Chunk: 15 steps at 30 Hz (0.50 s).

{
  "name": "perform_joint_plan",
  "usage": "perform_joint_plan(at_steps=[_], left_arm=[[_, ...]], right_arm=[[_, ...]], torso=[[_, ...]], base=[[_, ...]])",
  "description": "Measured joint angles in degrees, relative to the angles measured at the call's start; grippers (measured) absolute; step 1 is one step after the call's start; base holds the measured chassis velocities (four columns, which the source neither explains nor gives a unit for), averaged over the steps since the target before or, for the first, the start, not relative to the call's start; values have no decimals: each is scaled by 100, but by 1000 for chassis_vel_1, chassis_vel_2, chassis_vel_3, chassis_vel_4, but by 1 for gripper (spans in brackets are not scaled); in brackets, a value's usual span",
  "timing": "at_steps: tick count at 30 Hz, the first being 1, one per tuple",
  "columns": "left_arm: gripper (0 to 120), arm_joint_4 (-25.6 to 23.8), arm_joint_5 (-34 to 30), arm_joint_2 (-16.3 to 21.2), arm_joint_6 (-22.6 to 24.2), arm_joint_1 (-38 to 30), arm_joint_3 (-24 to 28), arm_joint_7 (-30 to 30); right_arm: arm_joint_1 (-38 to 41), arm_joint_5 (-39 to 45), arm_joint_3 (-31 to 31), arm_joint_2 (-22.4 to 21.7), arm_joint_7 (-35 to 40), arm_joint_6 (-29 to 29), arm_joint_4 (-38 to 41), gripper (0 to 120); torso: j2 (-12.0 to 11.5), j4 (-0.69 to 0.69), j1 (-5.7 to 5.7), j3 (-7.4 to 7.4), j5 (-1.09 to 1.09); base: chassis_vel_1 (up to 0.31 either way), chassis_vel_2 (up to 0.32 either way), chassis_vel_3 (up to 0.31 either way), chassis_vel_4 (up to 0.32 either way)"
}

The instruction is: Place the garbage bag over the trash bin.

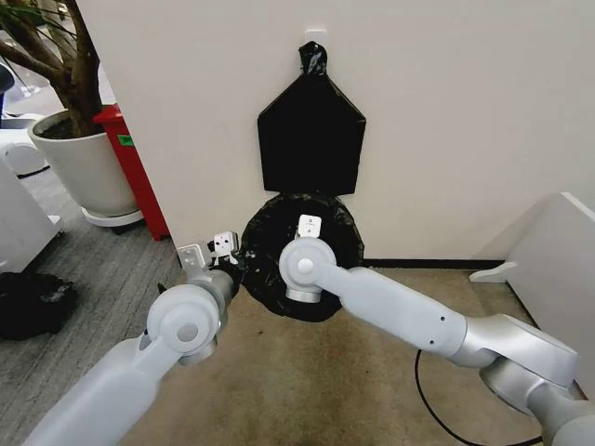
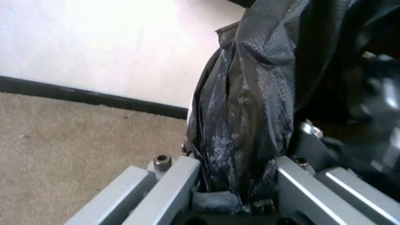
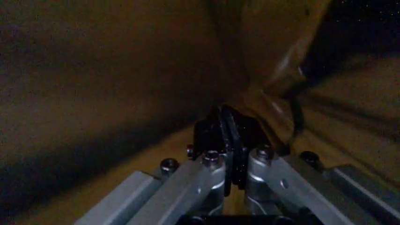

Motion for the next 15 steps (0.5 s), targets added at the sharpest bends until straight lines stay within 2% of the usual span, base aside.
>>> perform_joint_plan(at_steps=[15], left_arm=[[0,-279,28,115,2,105,-15,57]], right_arm=[[-133,-445,240,250,-367,-141,-712,0]], torso=[[0,0,0,0,0]], base=[[0,0,0,0]])
